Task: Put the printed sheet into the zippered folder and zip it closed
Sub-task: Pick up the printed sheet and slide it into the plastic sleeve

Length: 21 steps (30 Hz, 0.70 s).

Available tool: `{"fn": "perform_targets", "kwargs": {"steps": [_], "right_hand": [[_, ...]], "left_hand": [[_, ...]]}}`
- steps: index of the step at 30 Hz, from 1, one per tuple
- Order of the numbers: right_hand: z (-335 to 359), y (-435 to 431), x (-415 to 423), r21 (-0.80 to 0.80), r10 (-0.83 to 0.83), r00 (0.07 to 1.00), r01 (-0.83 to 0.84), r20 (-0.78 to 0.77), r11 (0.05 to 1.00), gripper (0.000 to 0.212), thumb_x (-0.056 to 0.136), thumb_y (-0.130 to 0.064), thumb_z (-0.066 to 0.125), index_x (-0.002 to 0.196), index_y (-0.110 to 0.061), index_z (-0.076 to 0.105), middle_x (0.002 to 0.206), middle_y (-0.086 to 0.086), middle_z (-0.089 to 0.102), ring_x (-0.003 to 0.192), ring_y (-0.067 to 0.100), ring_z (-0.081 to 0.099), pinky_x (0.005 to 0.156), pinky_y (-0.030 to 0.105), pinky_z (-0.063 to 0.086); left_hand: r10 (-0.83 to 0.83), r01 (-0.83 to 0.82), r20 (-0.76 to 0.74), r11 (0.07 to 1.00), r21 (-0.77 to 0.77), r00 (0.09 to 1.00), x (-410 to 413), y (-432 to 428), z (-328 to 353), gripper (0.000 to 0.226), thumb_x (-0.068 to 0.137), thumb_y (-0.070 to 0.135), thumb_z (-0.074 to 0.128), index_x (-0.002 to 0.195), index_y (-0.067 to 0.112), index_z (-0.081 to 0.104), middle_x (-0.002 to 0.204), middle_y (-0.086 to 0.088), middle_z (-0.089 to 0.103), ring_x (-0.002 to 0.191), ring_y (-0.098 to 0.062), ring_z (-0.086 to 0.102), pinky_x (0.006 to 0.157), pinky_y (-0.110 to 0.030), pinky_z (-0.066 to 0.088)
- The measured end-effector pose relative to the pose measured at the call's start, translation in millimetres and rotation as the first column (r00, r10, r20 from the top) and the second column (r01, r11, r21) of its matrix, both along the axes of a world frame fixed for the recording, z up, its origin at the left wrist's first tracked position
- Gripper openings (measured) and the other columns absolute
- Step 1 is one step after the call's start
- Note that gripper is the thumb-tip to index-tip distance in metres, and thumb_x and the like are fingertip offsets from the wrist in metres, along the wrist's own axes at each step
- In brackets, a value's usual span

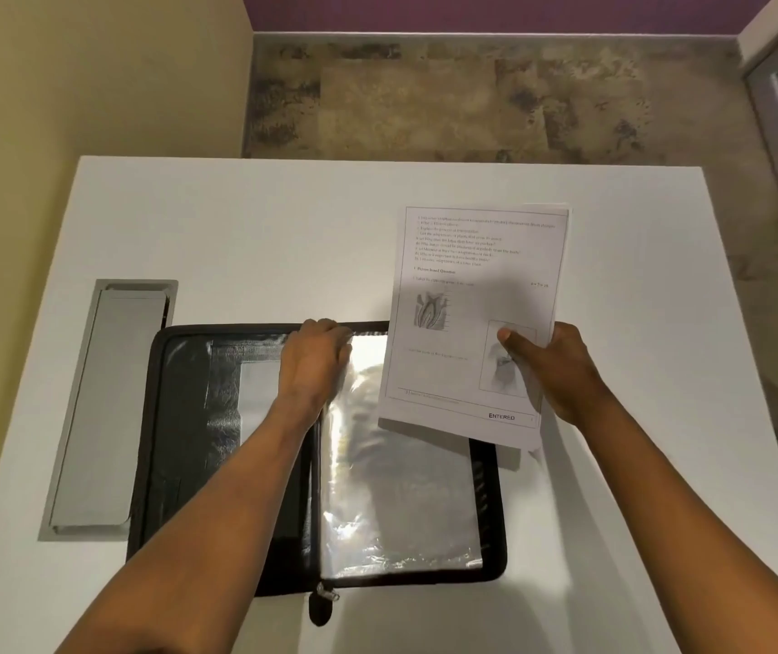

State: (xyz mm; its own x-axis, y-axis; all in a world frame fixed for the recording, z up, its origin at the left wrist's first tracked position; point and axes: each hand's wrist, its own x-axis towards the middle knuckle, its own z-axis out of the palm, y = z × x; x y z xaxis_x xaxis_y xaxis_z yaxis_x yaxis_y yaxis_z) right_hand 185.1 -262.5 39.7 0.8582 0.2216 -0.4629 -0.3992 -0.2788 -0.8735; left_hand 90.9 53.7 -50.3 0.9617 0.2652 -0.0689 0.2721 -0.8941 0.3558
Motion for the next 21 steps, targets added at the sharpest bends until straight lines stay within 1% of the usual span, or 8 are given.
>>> {"fn": "perform_targets", "kwargs": {"steps": [3,5,7,11,14,19,21], "right_hand": [[2.2,0.7,1.7,0.002,-0.001,1.0,0.001,-0.005,1.0,0.016,0.097,-0.021,0.07,0.11,-0.015,0.075,0.103,0.005,0.08,0.093,0.026,0.077,0.082,0.039,0.062],[4.0,0.1,2.8,0.005,0.002,1.0,-0.002,-0.008,1.0,0.012,0.097,-0.02,0.069,0.108,-0.016,0.075,0.102,0.004,0.08,0.092,0.025,0.078,0.081,0.038,0.063],[5.6,-0.2,4.4,0.009,0.002,1.0,-0.002,-0.007,1.0,0.011,0.097,-0.019,0.069,0.106,-0.017,0.075,0.101,0.003,0.081,0.092,0.025,0.078,0.082,0.037,0.064],[6.2,-0.8,9.7,-0.026,-0.005,1.0,0.005,0.008,1.0,0.009,0.096,-0.021,0.072,0.104,-0.019,0.076,0.098,0.001,0.081,0.091,0.024,0.078,0.083,0.038,0.063],[5.8,0.0,14.4,-0.04,-0.016,1.0,0.016,0.008,0.999,0.016,0.095,-0.022,0.073,0.108,-0.014,0.076,0.101,0.003,0.081,0.092,0.025,0.078,0.085,0.041,0.062],[8.4,2.6,19.9,-0.057,-0.038,0.999,0.039,0.011,0.998,0.009,0.094,-0.023,0.075,0.101,-0.018,0.075,0.091,-0.003,0.081,0.085,0.019,0.078,0.074,0.029,0.061],[8.2,3.5,21.1,-0.074,-0.037,0.999,0.038,0.012,0.997,0.012,0.093,-0.025,0.076,0.102,-0.018,0.076,0.092,-0.001,0.081,0.085,0.019,0.078,0.077,0.033,0.062]], "left_hand": [[0.011,-0.011,-0.018,1.0,0.011,1.0,-1.1,0.0,-2.4,0.017,0.095,0.022,0.064,0.101,0.019,0.08,0.101,-0.001,0.075,0.092,-0.028,0.064,0.08,-0.043,0.053],[0.027,-0.028,-0.029,0.999,-0.03,0.999,0.2,0.8,-4.1,0.018,0.094,0.02,0.068,0.107,0.018,0.08,0.103,-0.003,0.073,0.097,-0.03,0.064,0.084,-0.044,0.051],[0.021,-0.022,-0.018,0.999,-0.047,1.0,1.8,1.6,-4.6,0.017,0.092,0.018,0.071,0.107,0.019,0.08,0.103,-0.003,0.073,0.099,-0.029,0.063,0.085,-0.044,0.051],[0.021,-0.02,0.016,0.999,-0.039,1.0,4.4,2.5,-2.2,0.012,0.091,0.016,0.072,0.095,0.022,0.082,0.096,0.001,0.076,0.092,-0.027,0.064,0.079,-0.041,0.053],[0.02,-0.019,0.023,1.0,-0.024,1.0,4.7,4.1,-1.6,0.016,0.091,0.016,0.067,0.085,0.022,0.081,0.089,0.003,0.076,0.085,-0.025,0.062,0.072,-0.04,0.052],[-0.011,0.011,-0.004,1.0,-0.017,1.0,6.6,8.6,-3.7,0.015,0.094,0.021,0.066,0.085,0.021,0.078,0.084,0.004,0.073,0.084,-0.023,0.059,0.071,-0.041,0.05],[-0.06,0.06,0.003,0.998,0.0,0.998,9.2,9.5,-3.2,0.014,0.095,0.021,0.065,0.085,0.021,0.076,0.084,0.003,0.071,0.084,-0.024,0.058,0.071,-0.041,0.048]]}}
